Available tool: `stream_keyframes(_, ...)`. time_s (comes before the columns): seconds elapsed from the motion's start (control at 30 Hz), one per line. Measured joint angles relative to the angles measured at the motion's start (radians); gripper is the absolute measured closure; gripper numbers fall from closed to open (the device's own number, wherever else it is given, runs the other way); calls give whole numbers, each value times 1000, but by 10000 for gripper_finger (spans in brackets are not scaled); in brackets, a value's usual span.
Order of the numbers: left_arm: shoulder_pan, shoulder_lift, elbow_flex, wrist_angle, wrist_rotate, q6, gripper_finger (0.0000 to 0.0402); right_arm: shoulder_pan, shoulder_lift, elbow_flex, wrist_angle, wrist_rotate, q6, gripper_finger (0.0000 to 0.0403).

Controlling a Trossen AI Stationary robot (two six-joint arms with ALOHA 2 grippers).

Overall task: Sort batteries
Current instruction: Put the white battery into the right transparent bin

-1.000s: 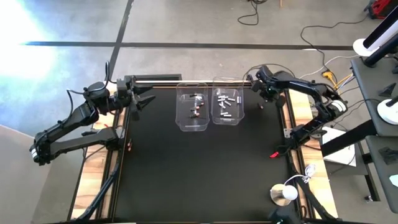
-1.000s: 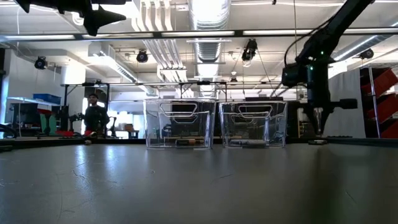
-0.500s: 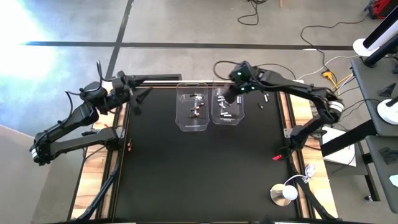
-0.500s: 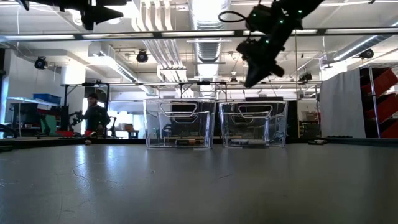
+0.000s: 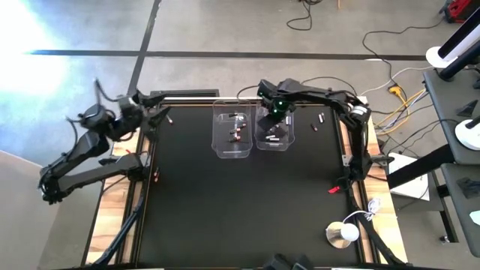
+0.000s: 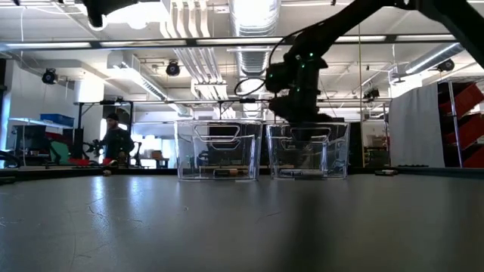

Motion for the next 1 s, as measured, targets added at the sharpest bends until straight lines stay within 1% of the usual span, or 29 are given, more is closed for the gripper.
stream_keyframes(0.17,0,-115,0,-23,0,-20,174,1,50,2,-1,-5,32,369)
stream_keyframes(0.33,0,-192,0,-27,3,-65,174,1,84,1,9,4,52,369)
stream_keyframes(0.4,0,-210,0,-47,25,-99,174,5,97,1,11,17,60,369)
stream_keyframes(0.5,0,-228,0,-91,97,-133,174,7,115,1,7,43,71,359)
stream_keyframes(0.6,0,-240,0,-115,133,-162,174,7,116,1,-11,51,114,336)
stream_keyframes(0.7,-1,-249,0,-124,146,-186,174,14,96,0,-74,62,127,304)
stream_keyframes(0.8,0,-259,0,-123,150,-192,174,30,35,-1,-161,113,124,272)
stream_keyframes(0.87,0,-263,0,-123,150,-188,174,38,-14,-1,-187,134,112,253)
stream_keyframes(1.0,0,-264,0,-123,149,-160,174,40,-93,-4,-186,85,120,225)
